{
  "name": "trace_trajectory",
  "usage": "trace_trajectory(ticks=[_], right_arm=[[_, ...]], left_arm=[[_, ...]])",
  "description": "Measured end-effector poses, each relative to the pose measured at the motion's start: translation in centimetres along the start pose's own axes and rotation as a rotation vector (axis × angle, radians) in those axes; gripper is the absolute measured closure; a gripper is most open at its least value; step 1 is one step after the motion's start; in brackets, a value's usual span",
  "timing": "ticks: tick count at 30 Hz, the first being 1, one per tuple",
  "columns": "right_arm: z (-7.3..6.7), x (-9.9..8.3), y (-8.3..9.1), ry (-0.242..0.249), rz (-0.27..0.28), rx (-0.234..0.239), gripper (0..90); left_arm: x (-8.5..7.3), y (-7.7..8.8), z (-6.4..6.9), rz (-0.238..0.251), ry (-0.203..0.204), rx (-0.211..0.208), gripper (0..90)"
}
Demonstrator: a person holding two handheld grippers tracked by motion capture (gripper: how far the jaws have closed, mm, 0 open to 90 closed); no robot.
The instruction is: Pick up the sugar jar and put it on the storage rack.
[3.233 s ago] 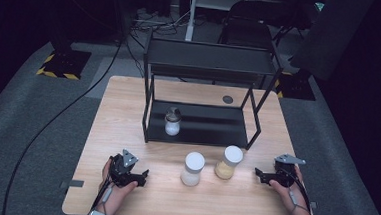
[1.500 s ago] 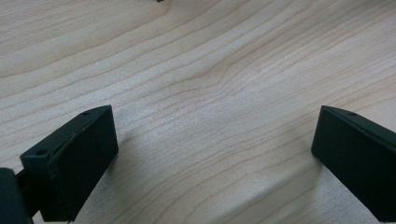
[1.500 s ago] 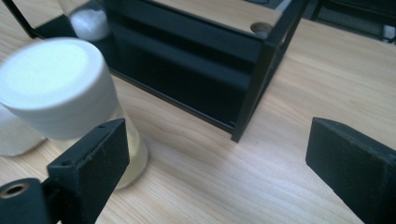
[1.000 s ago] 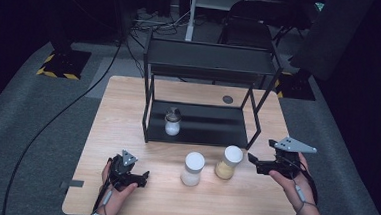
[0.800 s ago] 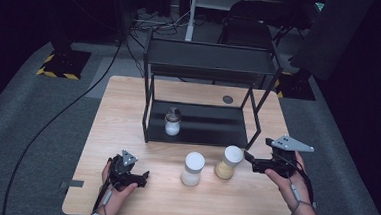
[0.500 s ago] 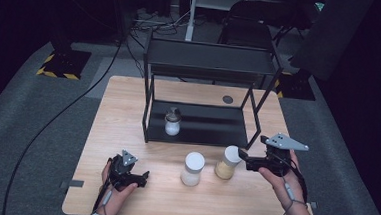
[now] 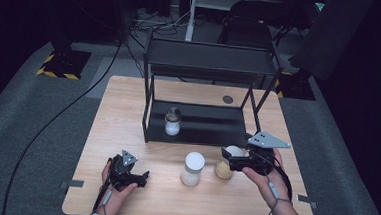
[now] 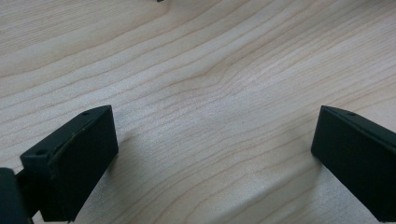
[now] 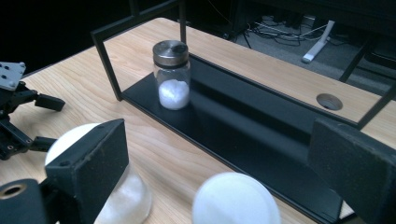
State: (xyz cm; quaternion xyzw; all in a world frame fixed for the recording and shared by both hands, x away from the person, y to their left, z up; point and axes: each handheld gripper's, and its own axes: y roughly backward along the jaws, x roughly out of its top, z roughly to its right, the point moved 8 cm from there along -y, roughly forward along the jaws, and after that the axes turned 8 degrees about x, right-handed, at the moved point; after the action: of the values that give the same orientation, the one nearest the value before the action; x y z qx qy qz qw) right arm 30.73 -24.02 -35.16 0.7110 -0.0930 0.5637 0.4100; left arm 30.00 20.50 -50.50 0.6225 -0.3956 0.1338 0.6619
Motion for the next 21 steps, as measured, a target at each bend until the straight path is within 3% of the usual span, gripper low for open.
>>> trace_trajectory(ticks=[21], right_arm=[[-3.9,0.4,-3.2,0.039,-0.010,0.031,4.9]], left_arm=[[0.0,0.0,0.0,0.000,0.001,0.000,0.5]])
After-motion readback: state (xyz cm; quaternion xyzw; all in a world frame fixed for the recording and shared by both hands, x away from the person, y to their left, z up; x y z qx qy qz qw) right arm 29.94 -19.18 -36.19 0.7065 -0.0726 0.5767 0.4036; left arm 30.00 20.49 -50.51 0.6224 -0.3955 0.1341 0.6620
